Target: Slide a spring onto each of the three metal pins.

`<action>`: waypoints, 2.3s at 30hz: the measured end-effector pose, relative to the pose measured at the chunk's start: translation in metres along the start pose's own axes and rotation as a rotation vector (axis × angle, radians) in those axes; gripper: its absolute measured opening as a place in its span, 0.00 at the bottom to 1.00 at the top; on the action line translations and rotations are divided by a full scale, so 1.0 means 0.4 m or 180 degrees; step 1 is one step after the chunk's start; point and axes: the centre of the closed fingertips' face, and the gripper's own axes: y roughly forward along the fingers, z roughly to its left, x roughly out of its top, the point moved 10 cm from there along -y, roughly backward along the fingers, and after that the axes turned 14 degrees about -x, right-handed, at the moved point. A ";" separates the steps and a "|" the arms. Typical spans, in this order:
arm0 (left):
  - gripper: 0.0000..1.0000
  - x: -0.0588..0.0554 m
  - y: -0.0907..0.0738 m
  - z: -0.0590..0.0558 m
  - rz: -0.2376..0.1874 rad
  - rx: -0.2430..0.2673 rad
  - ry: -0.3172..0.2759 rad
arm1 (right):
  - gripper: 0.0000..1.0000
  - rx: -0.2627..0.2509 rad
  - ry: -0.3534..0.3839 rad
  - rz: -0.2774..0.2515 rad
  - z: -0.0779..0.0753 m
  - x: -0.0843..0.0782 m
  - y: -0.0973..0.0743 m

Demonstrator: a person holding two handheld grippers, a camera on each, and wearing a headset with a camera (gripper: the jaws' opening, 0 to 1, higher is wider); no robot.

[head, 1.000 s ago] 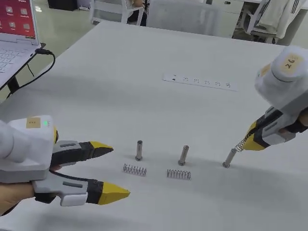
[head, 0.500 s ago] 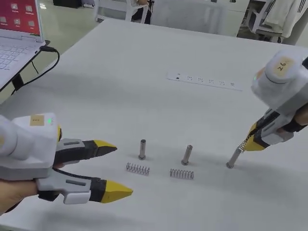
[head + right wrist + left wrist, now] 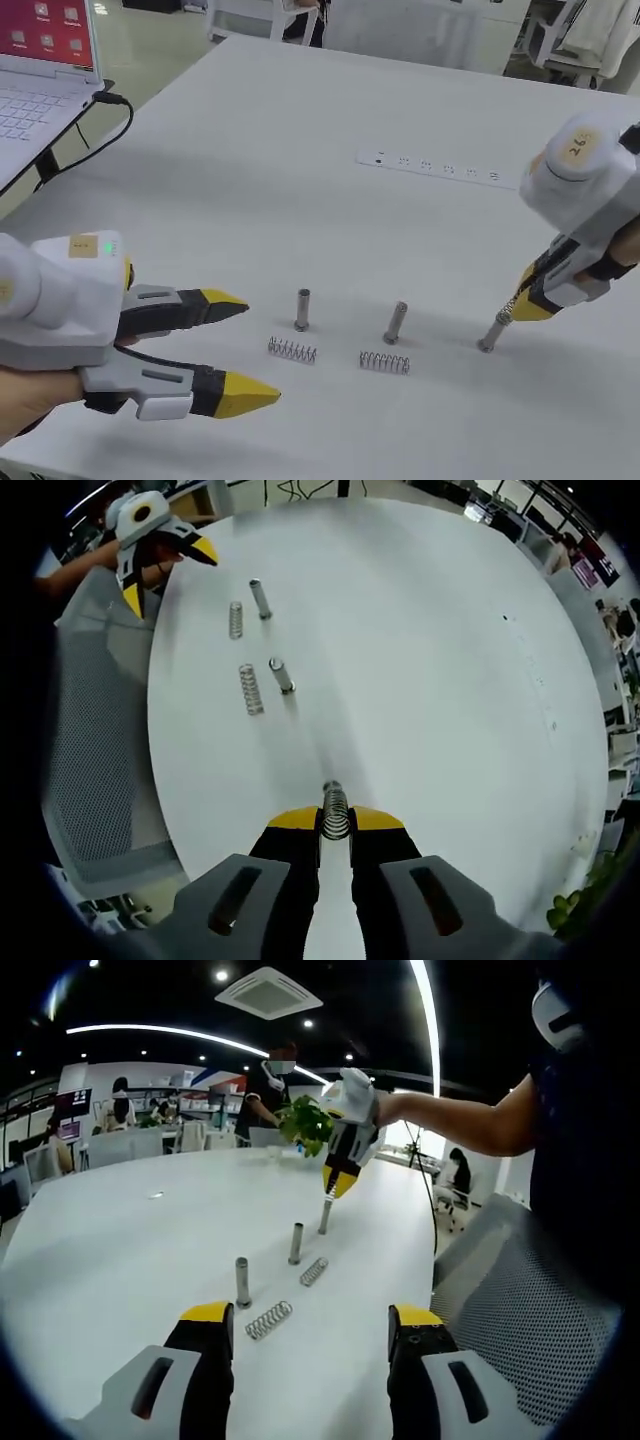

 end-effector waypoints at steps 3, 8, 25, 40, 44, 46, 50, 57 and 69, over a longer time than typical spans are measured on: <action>0.57 -0.001 -0.002 0.000 -0.0005 0.0008 -0.0002 | 0.08 0.0027 -0.0015 0.0036 0.002 0.002 0.008; 0.56 -0.002 -0.004 -0.001 -0.0009 0.0013 -0.0007 | 0.08 0.0071 -0.0051 0.0116 0.006 0.006 0.024; 0.55 0.000 -0.007 -0.003 -0.0003 0.0019 -0.0012 | 0.08 0.0191 0.0010 0.0246 0.029 0.002 0.083; 0.54 0.001 -0.006 -0.002 -0.0018 0.0021 -0.0015 | 0.09 0.0227 0.0031 0.0315 0.033 -0.001 0.106; 0.54 0.001 -0.004 -0.002 -0.0012 0.0015 -0.0012 | 0.09 0.0245 0.0022 0.0306 0.033 -0.001 0.107; 0.54 0.002 -0.004 -0.002 -0.0015 0.0017 -0.0012 | 0.09 0.0252 0.0029 0.0303 0.034 -0.001 0.107; 0.53 0.003 -0.005 -0.002 -0.0017 0.0019 -0.0008 | 0.10 0.0242 -0.0010 0.0288 0.036 -0.001 0.107; 0.53 0.003 -0.003 -0.003 -0.0017 0.0010 -0.0010 | 0.15 0.0229 -0.0031 0.0251 0.037 -0.003 0.105; 0.53 0.002 -0.004 -0.002 -0.0024 0.0014 -0.0003 | 0.25 0.0123 -0.0125 0.0139 0.034 0.008 0.098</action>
